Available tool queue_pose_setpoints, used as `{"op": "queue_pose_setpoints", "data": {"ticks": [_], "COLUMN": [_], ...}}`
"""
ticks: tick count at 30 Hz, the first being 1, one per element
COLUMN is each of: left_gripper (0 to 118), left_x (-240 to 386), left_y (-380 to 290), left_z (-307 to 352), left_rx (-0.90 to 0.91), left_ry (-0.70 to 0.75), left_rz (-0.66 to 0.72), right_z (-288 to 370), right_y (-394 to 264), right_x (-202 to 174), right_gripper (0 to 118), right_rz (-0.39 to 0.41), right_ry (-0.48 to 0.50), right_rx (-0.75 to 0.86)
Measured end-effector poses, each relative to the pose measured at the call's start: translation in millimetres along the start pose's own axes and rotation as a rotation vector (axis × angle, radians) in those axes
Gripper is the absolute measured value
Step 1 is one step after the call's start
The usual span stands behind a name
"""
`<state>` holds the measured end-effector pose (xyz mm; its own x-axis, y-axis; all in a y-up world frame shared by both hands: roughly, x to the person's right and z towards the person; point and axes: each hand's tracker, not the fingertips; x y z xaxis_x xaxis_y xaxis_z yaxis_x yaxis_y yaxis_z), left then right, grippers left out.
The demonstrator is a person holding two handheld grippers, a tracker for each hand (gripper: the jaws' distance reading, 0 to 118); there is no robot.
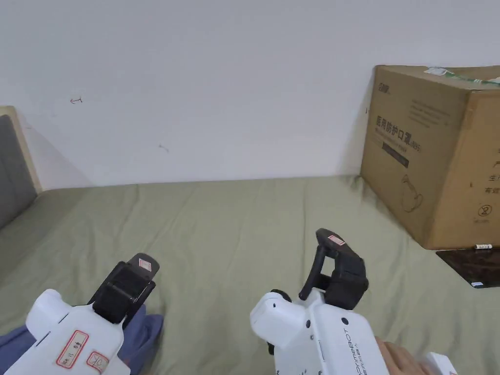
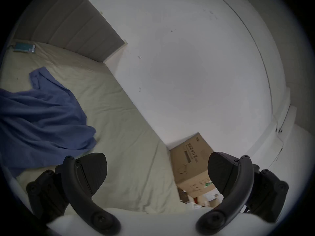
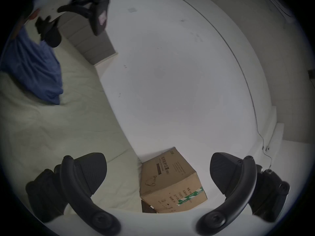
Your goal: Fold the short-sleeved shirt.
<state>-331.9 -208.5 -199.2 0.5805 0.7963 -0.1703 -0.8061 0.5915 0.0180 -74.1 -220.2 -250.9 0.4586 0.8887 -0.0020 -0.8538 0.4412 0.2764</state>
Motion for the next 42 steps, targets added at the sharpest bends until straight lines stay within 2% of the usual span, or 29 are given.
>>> {"op": "queue_pose_setpoints", "data": {"ticks": [2,3,5,7,10,11,12,14,16,18,22,24,26,27,28,30,31,32,35,37,42], "left_gripper": [118,118,118,118,118,118,118,118,118,118,116,106,74,57,40,22,7,2,2,0,0], "left_x": [0,8,28,56,82,87,89,88,87,85,91,91,93,93,93,94,92,90,89,90,90], "left_y": [-2,0,4,3,-12,-18,-25,-29,-28,-25,-22,-24,-27,-29,-31,-31,-28,-26,-20,-20,-17], "left_z": [-1,0,3,7,5,5,5,2,-1,-1,-3,-1,3,3,2,4,5,6,6,5,7], "left_rx": [0.010,0.014,0.046,0.078,0.088,0.080,0.064,0.023,0.001,0.023,0.004,0.018,0.051,0.065,0.072,0.075,0.075,0.073,0.076,0.075,0.082], "left_ry": [-0.011,-0.028,-0.026,-0.012,0.004,0.007,0.014,0.002,0.007,0.015,0.074,0.076,0.080,0.089,0.100,0.094,0.074,0.059,0.065,0.070,0.061], "left_rz": [-0.081,-0.137,-0.270,-0.471,-0.841,-0.932,-0.989,-0.990,-0.918,-0.873,-0.893,-0.903,-0.947,-0.977,-0.996,-0.989,-0.958,-0.915,-0.893,-0.901,-0.867], "right_z": [-4,-7,-13,-19,-23,-23,-22,-19,-14,-11,-10,-12,-12,-12,-12,-10,-11,-12,-12,-13,-13], "right_y": [1,0,-6,-18,-50,-58,-63,-71,-68,-66,-60,-59,-63,-61,-60,-57,-55,-55,-61,-63,-64], "right_x": [5,12,34,59,80,82,81,79,75,74,76,79,80,80,80,78,77,77,83,84,86], "right_gripper": [118,118,118,118,118,118,118,118,118,118,118,118,116,111,92,33,18,18,17,5,0], "right_rz": [-0.124,-0.221,-0.472,-0.771,-1.195,-1.272,-1.298,-1.264,-1.160,-1.101,-1.089,-1.087,-1.103,-1.092,-1.079,-1.012,-0.992,-0.998,-1.083,-1.082,-1.090], "right_ry": [0.041,0.047,0.055,0.085,0.111,0.104,0.071,0.049,0.017,0.007,-0.011,-0.020,0.016,0.008,0.008,-0.012,-0.039,-0.056,-0.012,-0.018,-0.030], "right_rx": [-0.042,-0.065,-0.117,-0.177,-0.224,-0.246,-0.291,-0.280,-0.244,-0.221,-0.224,-0.261,-0.233,-0.258,-0.253,-0.226,-0.238,-0.245,-0.234,-0.237,-0.243]}}
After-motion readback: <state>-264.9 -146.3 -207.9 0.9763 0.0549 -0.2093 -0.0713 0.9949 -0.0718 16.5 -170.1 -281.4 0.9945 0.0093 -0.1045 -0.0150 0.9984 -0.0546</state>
